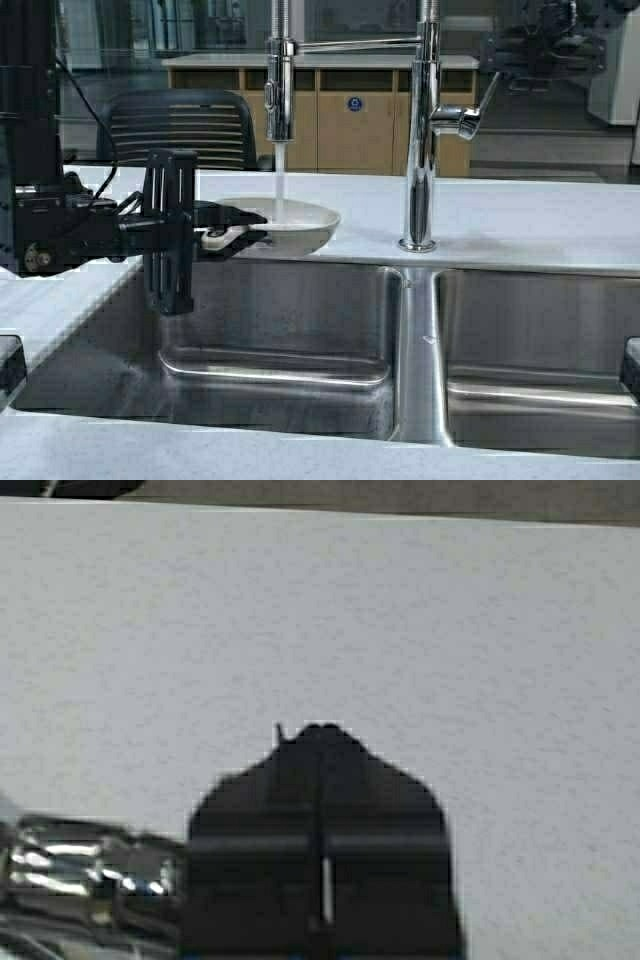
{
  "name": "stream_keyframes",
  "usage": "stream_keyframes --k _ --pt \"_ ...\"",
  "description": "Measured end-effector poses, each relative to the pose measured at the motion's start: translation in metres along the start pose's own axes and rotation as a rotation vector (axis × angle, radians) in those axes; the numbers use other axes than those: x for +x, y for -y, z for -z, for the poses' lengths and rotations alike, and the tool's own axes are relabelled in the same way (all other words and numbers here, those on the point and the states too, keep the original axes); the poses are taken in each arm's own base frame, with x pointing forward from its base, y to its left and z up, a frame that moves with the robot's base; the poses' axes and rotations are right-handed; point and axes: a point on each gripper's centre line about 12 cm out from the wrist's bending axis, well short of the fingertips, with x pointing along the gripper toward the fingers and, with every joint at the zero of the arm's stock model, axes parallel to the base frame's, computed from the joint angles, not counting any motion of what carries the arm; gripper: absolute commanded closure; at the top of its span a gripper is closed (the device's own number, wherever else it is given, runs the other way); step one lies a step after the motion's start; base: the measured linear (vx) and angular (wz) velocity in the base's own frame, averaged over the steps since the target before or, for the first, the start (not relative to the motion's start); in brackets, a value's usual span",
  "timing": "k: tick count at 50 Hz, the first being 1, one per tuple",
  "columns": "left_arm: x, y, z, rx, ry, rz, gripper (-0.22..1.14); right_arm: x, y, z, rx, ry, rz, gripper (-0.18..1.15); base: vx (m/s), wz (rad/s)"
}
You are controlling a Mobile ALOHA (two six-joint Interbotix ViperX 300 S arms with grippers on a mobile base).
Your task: Wash the pan
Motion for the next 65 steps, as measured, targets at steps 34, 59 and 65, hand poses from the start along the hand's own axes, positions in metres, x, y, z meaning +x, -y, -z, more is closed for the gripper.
stream_keyframes --k 34,59,65 --pt "0.022 0.014 -0.012 0.195 0.078 0.143 0.89 -0.061 0.006 -0.063 0.001 0.146 0.013 0.91 0.00 0.00" --pt "-0.010 -0.015 0.004 0.095 0.081 -0.205 0.89 -0.136 0.034 -0.010 0.112 0.115 0.093 0.91 0.00 0.00" --pt "-0.005 -0.013 0.013 0.094 0.025 -0.128 0.89 -0.153 0.033 -0.003 0.126 0.116 0.095 0.91 0.00 0.00"
